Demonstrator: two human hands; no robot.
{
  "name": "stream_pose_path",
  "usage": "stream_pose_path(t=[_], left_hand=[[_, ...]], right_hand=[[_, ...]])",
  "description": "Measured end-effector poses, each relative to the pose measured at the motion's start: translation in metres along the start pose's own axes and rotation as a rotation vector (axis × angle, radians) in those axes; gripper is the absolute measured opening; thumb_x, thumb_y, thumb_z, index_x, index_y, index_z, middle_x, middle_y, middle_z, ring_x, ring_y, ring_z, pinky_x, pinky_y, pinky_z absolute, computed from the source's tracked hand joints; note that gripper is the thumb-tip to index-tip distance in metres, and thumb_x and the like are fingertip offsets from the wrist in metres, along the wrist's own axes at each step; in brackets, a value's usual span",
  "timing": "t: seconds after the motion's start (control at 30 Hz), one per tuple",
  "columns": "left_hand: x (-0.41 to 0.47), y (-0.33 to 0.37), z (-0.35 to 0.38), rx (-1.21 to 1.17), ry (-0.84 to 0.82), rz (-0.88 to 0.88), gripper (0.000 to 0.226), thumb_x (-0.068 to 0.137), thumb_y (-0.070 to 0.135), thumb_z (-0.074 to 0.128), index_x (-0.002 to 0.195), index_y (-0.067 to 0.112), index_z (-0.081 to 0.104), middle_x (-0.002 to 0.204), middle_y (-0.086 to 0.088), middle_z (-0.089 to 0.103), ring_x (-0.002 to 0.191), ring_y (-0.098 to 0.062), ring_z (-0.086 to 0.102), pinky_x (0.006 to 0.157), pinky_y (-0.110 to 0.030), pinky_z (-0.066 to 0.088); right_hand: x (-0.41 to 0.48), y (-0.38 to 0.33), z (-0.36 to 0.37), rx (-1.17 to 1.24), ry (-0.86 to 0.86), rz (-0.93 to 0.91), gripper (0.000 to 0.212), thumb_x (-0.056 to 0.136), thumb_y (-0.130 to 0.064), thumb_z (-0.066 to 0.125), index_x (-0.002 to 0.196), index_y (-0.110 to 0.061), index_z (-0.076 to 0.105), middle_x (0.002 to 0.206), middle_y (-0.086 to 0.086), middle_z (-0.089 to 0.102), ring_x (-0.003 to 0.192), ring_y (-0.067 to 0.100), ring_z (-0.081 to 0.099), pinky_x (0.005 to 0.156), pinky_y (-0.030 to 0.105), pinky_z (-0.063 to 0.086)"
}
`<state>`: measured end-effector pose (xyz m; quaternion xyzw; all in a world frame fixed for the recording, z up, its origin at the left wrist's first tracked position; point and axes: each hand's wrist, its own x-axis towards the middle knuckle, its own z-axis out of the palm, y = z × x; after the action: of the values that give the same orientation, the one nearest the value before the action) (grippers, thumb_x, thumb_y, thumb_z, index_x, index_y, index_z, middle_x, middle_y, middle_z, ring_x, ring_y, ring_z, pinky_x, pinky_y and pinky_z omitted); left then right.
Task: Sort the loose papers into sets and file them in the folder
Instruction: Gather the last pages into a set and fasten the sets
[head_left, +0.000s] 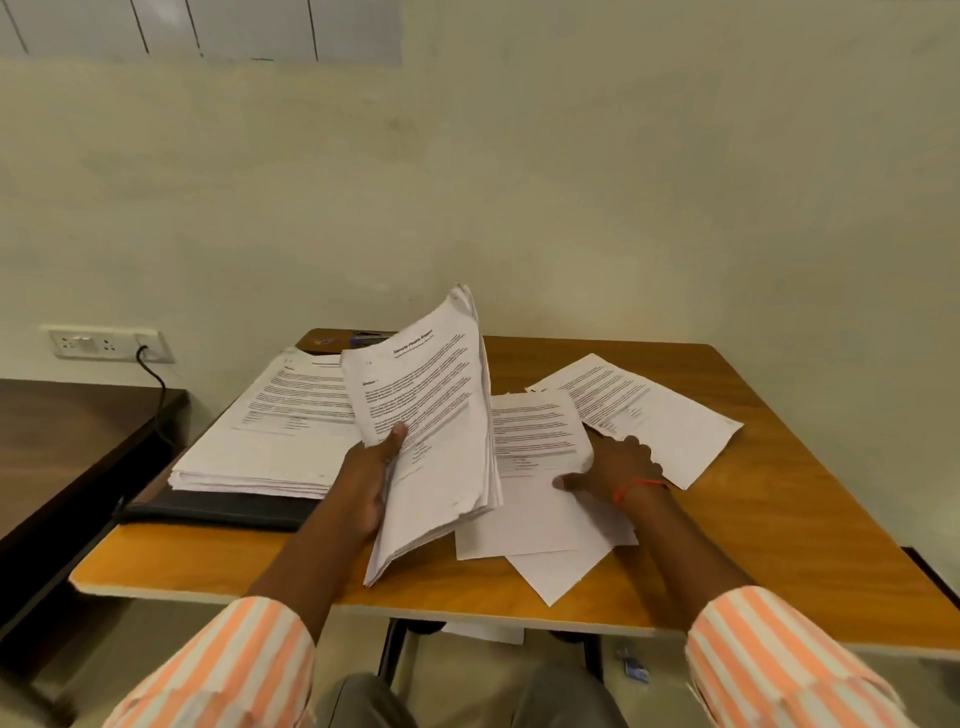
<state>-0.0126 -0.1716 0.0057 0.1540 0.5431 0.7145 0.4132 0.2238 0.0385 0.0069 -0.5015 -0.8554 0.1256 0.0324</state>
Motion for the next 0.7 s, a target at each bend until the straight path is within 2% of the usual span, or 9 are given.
stream_pose_path(t=[0.07,0.13,0.23,0.3,0.37,0.43,0.5,0.6,0.7], left_hand=[[0.001,-0.001,0.002,0.071,0.037,0.035,0.044,0.088,0.033,0.075,0.128,0.017,0.062,0.117,-0.007,0.074,0.106,-0.031,0.072,0.096,-0.053,0.055],[0.003,-0.002,0.005,0.141,0.071,0.082,0.057,0.081,0.037,0.081,0.131,0.019,0.061,0.115,-0.005,0.075,0.104,-0.03,0.072,0.095,-0.052,0.056],[0.005,-0.007,0.013,0.185,0.091,0.127,0.035,0.089,0.027,0.076,0.121,0.024,0.063,0.111,-0.002,0.075,0.102,-0.028,0.072,0.086,-0.042,0.059],[0.006,-0.009,0.017,0.192,0.094,0.136,0.019,0.091,0.024,0.074,0.107,0.03,0.064,0.105,0.0,0.076,0.099,-0.027,0.073,0.085,-0.043,0.059],[0.007,-0.008,0.016,0.181,0.094,0.134,0.019,0.091,0.025,0.074,0.106,0.03,0.064,0.102,0.001,0.077,0.096,-0.026,0.074,0.083,-0.043,0.06],[0.008,-0.004,0.013,0.133,0.076,0.111,0.031,0.09,0.027,0.075,0.118,0.026,0.064,0.108,-0.003,0.077,0.098,-0.028,0.074,0.084,-0.045,0.06],[0.01,-0.002,0.008,0.069,0.053,0.069,0.04,0.089,0.028,0.075,0.127,0.02,0.062,0.114,-0.008,0.075,0.101,-0.031,0.074,0.09,-0.052,0.058],[0.008,0.0,0.004,0.03,0.013,0.049,0.033,0.093,0.027,0.07,0.123,0.017,0.063,0.114,-0.009,0.075,0.103,-0.031,0.073,0.091,-0.053,0.057],[0.007,-0.001,0.002,0.012,-0.023,0.061,0.035,0.093,0.026,0.069,0.126,0.015,0.062,0.117,-0.011,0.074,0.106,-0.032,0.072,0.094,-0.055,0.055]], right_hand=[[0.009,0.001,-0.002,0.016,-0.044,0.0,0.101,0.06,-0.075,0.075,0.145,-0.031,0.042,0.136,0.007,0.059,0.118,0.032,0.057,0.099,0.046,0.05],[0.012,0.001,-0.004,0.124,-0.09,-0.007,0.092,0.065,-0.06,0.084,0.141,-0.024,0.049,0.134,0.006,0.061,0.118,0.03,0.059,0.101,0.045,0.05],[0.01,0.006,-0.009,0.304,-0.081,0.019,0.069,0.073,-0.039,0.087,0.132,-0.019,0.058,0.129,0.008,0.065,0.113,0.03,0.062,0.098,0.042,0.052],[0.011,0.014,-0.009,0.414,-0.042,0.051,0.05,0.079,-0.03,0.084,0.122,-0.013,0.064,0.122,0.011,0.067,0.104,0.03,0.063,0.089,0.038,0.052],[0.01,0.024,-0.008,0.523,0.038,0.017,0.04,0.087,-0.023,0.076,0.123,-0.009,0.065,0.123,0.012,0.066,0.109,0.033,0.062,0.088,0.035,0.049],[0.004,0.033,-0.006,0.619,0.118,-0.035,0.031,0.094,-0.014,0.068,0.124,-0.008,0.066,0.124,0.012,0.066,0.115,0.033,0.061,0.089,0.031,0.044],[-0.003,0.041,-0.001,0.734,0.206,-0.043,0.026,0.098,-0.011,0.06,0.124,-0.009,0.066,0.125,0.009,0.067,0.115,0.03,0.061,0.089,0.028,0.044],[-0.014,0.048,0.006,0.972,0.348,0.014,0.016,0.102,-0.016,0.056,0.114,-0.016,0.067,0.118,0.003,0.069,0.108,0.024,0.064,0.082,0.025,0.051],[-0.014,0.055,0.01,1.144,0.371,0.044,0.015,0.101,-0.014,0.058,0.112,-0.016,0.068,0.113,-0.001,0.072,0.106,0.021,0.067,0.09,0.037,0.057]])
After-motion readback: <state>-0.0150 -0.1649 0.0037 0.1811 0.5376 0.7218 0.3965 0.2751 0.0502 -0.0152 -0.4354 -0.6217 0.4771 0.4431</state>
